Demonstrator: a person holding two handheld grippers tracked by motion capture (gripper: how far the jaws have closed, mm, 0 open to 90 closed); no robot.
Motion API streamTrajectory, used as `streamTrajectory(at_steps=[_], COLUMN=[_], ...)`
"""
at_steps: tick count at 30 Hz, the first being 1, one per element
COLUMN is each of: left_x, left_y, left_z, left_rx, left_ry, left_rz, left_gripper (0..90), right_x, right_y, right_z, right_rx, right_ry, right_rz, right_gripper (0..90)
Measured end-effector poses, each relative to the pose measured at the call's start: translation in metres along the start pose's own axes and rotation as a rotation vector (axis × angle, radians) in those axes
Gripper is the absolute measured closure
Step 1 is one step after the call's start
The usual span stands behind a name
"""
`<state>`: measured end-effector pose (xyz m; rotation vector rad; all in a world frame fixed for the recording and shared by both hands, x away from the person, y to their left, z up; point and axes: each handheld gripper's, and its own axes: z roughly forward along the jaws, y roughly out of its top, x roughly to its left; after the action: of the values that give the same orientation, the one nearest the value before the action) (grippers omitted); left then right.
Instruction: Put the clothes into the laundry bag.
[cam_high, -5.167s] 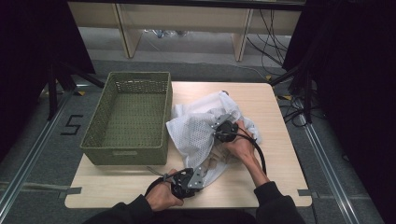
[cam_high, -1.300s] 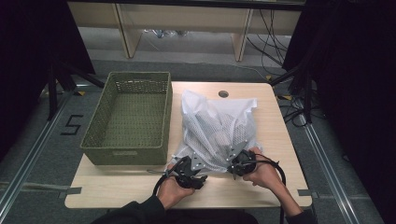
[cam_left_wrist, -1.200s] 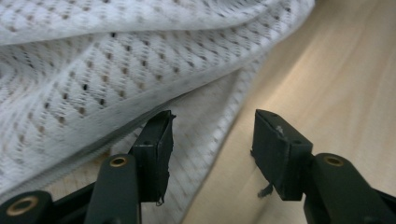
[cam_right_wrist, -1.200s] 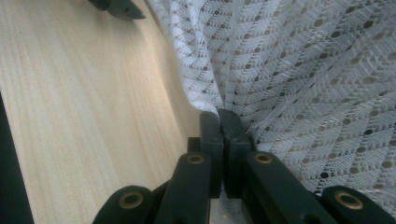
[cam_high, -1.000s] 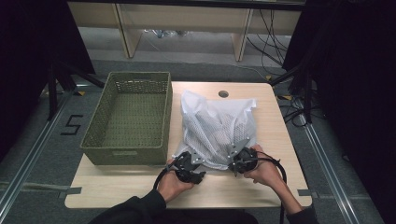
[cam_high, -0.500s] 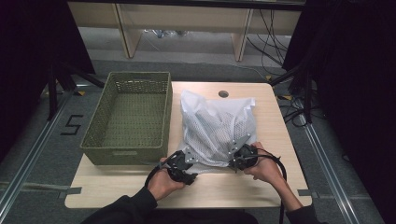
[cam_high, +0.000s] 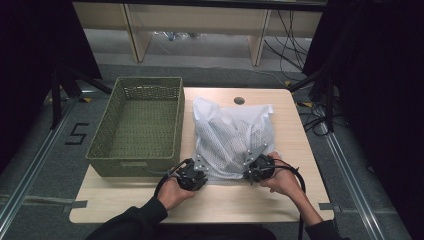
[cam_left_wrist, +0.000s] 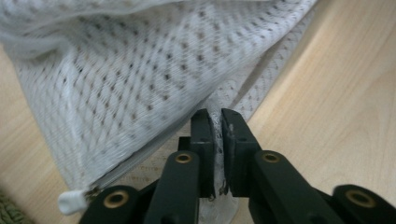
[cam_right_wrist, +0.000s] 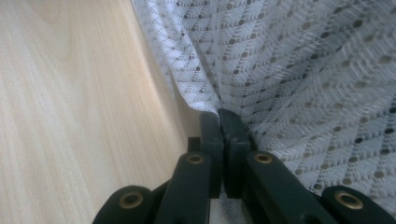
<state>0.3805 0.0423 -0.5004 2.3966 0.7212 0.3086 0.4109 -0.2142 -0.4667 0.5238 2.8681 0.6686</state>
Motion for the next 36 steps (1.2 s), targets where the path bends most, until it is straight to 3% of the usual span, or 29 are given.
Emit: streamTrajectory(at_steps=[1, 4, 7, 12, 16, 20, 24, 26, 28, 30, 33, 34, 35, 36], left_x=[-0.003, -0.006, -0.010, -0.018, -0.027, -0.034, -0.041, -0.046, -0.051, -0.054, -0.055, -0.055, -0.057, -0.059], left_y=[0.000, 0.002, 0.002, 0.001, 0.001, 0.000, -0.003, -0.004, -0.005, -0.006, -0.008, -0.009, -0.010, -0.010], left_z=[0.000, -0.001, -0.002, -0.003, -0.004, -0.006, -0.008, -0.009, -0.010, -0.011, -0.013, -0.014, -0.014, -0.014], left_rx=[-0.001, 0.007, -0.002, 0.000, 0.001, 0.003, -0.004, -0.008, -0.016, -0.016, -0.019, -0.027, -0.034, -0.030], left_ry=[0.023, 0.023, 0.000, -0.020, -0.061, -0.086, -0.114, -0.121, -0.139, -0.150, -0.171, -0.213, -0.221, -0.213], left_rz=[0.027, 0.062, 0.080, 0.156, 0.226, 0.274, 0.305, 0.326, 0.332, 0.335, 0.346, 0.337, 0.331, 0.354], left_gripper=[85.7, 86.4, 87.6, 88.3, 88.7, 88.8, 88.9, 88.9, 89.0, 89.0, 89.0, 89.3, 89.3, 89.3], right_x=[0.000, 0.000, -0.002, -0.007, -0.013, -0.019, -0.022, -0.024, -0.026, -0.034, -0.042, -0.046, -0.051, -0.055], right_y=[0.001, 0.004, 0.007, 0.013, 0.020, 0.028, 0.037, 0.043, 0.049, 0.056, 0.066, 0.068, 0.070, 0.071], right_z=[0.001, 0.004, 0.005, 0.013, 0.020, 0.029, 0.037, 0.042, 0.047, 0.054, 0.061, 0.063, 0.065, 0.066], right_rx=[-0.002, -0.010, -0.039, -0.076, -0.110, -0.125, -0.146, -0.150, -0.157, -0.158, -0.143, -0.148, -0.152, -0.155], right_ry=[-0.003, -0.009, -0.032, -0.081, -0.122, -0.129, -0.132, -0.160, -0.173, -0.193, -0.229, -0.242, -0.242, -0.254], right_rz=[-0.004, -0.011, -0.020, -0.002, 0.037, 0.087, 0.091, 0.099, 0.134, 0.108, 0.135, 0.141, 0.145, 0.128], right_gripper=[90.0, 90.0, 90.0, 90.0, 90.0, 90.0, 90.0, 90.0, 90.0, 90.0, 90.0, 90.0, 90.0, 90.0])
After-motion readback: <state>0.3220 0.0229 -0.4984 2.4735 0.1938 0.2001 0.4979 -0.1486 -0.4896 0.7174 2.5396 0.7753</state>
